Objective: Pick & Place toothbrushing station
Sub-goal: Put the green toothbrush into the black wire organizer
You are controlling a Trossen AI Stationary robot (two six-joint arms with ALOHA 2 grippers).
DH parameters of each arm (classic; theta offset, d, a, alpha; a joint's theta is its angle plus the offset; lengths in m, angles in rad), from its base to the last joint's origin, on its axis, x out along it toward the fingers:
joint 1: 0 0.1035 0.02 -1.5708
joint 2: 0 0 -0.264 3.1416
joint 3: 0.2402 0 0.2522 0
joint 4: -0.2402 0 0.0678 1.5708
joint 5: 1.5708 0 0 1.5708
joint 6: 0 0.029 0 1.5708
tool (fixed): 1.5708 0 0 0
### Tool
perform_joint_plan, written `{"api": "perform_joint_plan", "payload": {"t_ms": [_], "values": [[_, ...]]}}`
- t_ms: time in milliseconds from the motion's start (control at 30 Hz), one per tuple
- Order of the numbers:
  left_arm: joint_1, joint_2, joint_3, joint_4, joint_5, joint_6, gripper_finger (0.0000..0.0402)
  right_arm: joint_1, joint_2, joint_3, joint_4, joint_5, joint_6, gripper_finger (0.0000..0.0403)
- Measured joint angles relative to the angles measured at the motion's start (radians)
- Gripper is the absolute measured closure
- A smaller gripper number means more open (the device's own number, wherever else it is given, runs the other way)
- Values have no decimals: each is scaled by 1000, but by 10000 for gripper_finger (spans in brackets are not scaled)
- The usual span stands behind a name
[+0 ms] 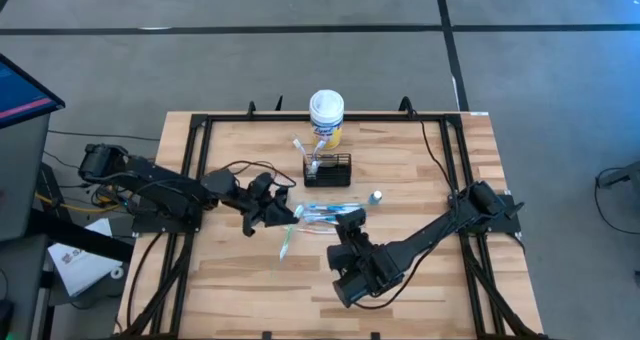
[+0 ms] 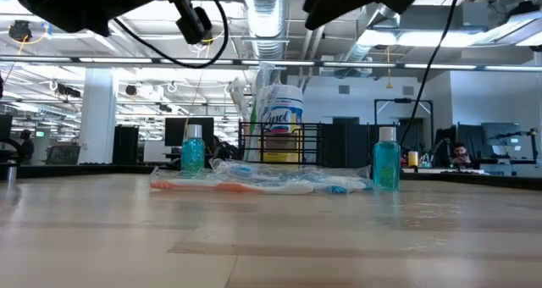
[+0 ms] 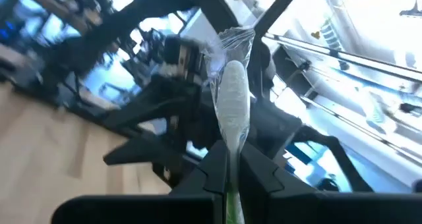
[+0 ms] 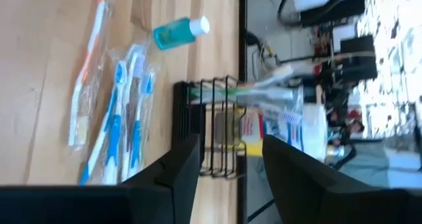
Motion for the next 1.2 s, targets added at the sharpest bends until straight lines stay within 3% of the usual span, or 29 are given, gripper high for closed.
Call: {"api": "perform_joint_plan", "payload": {"t_ms": [333, 567, 967, 1200], "values": [[0, -16, 0, -2, -158, 218, 395, -12, 0, 0, -183, -77, 300, 259], [0, -15, 0, -21, -367, 377, 395, -11, 0, 0, -299, -79, 469, 269], [0, -14, -60, 29, -706, 580, 395, -11, 0, -13, -347, -79, 558, 270], [10, -14, -100, 126, -777, 649, 395, -12, 1, -38, -338, -77, 559, 275]]}}
